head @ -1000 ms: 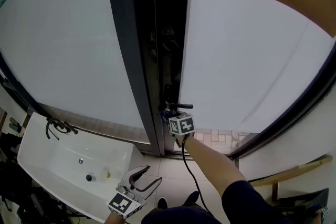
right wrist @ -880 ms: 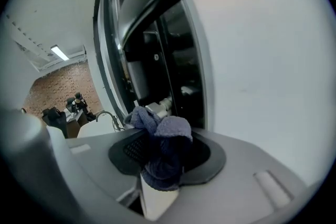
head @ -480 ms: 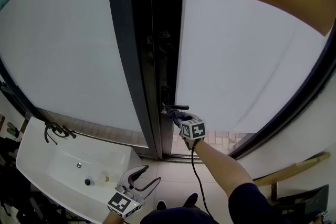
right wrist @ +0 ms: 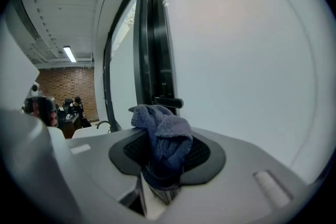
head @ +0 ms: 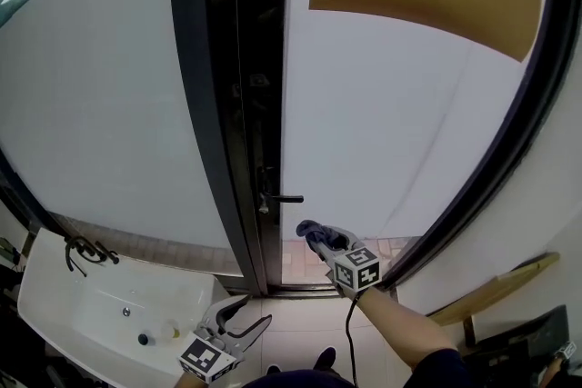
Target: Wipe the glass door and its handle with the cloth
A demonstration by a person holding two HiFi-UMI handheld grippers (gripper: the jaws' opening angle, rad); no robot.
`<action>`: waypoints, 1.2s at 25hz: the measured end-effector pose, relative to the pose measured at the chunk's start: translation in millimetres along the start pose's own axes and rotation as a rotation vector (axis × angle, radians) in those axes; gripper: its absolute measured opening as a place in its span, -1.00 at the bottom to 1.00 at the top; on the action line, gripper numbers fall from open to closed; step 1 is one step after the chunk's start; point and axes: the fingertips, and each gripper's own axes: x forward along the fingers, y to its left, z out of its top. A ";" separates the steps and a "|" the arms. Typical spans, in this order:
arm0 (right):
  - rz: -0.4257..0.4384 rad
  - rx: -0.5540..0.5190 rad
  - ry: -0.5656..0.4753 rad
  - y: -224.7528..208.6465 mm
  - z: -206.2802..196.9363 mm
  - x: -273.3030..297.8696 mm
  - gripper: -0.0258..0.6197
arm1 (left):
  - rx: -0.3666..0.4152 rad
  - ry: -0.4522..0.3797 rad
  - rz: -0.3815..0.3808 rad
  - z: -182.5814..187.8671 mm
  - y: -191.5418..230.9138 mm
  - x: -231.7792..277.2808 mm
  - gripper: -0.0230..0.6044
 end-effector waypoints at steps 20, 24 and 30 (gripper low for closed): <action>-0.148 0.001 -0.173 101.5 -2.1 -238.3 -0.48 | 0.011 0.013 -0.090 6.4 -41.9 -29.5 -0.23; -0.121 0.018 -0.166 109.6 -9.5 -244.5 -0.48 | 0.009 -0.006 -0.090 3.0 -46.5 -33.1 -0.24; -0.083 0.036 -0.165 122.8 -13.0 -245.0 -0.48 | -0.001 0.001 -0.064 3.3 -54.9 -34.4 -0.24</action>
